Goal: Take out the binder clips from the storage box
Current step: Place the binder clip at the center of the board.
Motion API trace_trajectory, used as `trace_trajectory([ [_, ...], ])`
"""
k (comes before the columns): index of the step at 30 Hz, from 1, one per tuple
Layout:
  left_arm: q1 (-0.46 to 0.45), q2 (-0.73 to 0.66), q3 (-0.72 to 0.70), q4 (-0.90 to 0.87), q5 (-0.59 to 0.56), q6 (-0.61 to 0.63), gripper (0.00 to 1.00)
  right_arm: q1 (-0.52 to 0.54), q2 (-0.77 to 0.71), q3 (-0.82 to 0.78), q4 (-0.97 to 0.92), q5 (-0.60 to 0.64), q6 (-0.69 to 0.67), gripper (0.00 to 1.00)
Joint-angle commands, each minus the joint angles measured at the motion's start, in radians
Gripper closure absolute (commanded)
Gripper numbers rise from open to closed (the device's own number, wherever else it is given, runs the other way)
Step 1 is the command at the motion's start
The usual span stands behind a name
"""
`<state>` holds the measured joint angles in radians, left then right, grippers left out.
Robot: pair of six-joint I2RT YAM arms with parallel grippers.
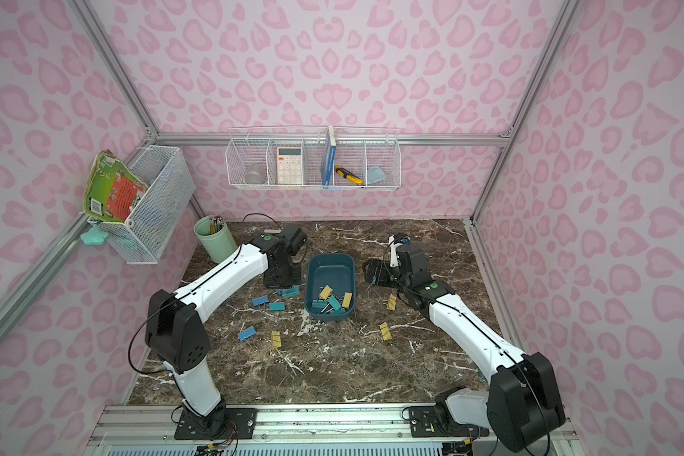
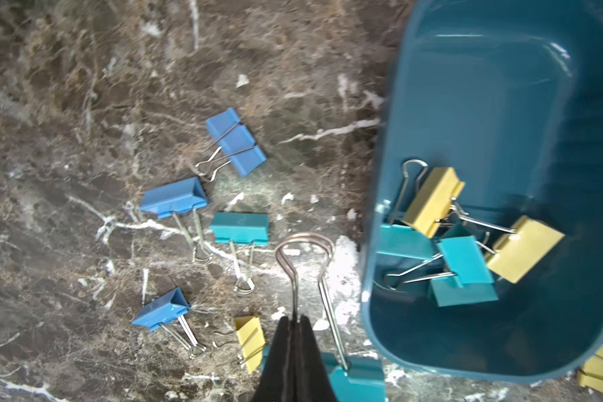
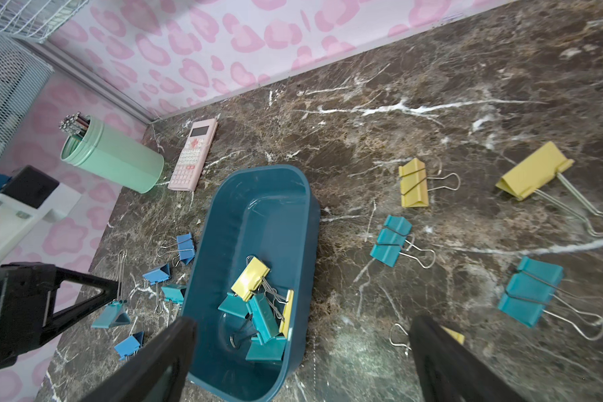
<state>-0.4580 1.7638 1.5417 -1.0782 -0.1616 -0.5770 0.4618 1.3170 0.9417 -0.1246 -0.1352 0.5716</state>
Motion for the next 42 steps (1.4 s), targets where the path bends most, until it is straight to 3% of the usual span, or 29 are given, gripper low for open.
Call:
trace_trajectory([
  [1, 0.065, -0.075, -0.131, 0.04, -0.012, -0.05, 1.0, 0.033, 0.033, 0.036, 0.036, 0.008, -0.007, 0.01],
  [5, 0.181, -0.127, -0.244, 0.086, -0.003, -0.028, 1.0, 0.076, 0.074, 0.074, 0.033, 0.006, -0.017, 0.01],
  [12, 0.333, -0.049, -0.264, 0.137, -0.01, 0.038, 1.0, 0.14, 0.122, 0.113, 0.011, 0.008, -0.022, 0.01],
  [24, 0.458, 0.081, -0.286, 0.173, -0.019, 0.045, 1.0, 0.163, 0.145, 0.122, -0.02, 0.013, -0.025, 0.01],
  [27, 0.459, 0.084, -0.292, 0.168, -0.021, 0.031, 0.78, 0.166, 0.168, 0.138, -0.042, 0.009, -0.032, 0.01],
  [35, 0.456, 0.009, -0.306, 0.15, 0.024, 0.014, 0.63, 0.166, 0.219, 0.176, -0.131, 0.037, -0.057, 0.02],
  [42, 0.39, -0.115, -0.259, 0.131, 0.097, -0.001, 0.44, 0.166, 0.278, 0.19, -0.229, 0.049, -0.073, 0.34],
])
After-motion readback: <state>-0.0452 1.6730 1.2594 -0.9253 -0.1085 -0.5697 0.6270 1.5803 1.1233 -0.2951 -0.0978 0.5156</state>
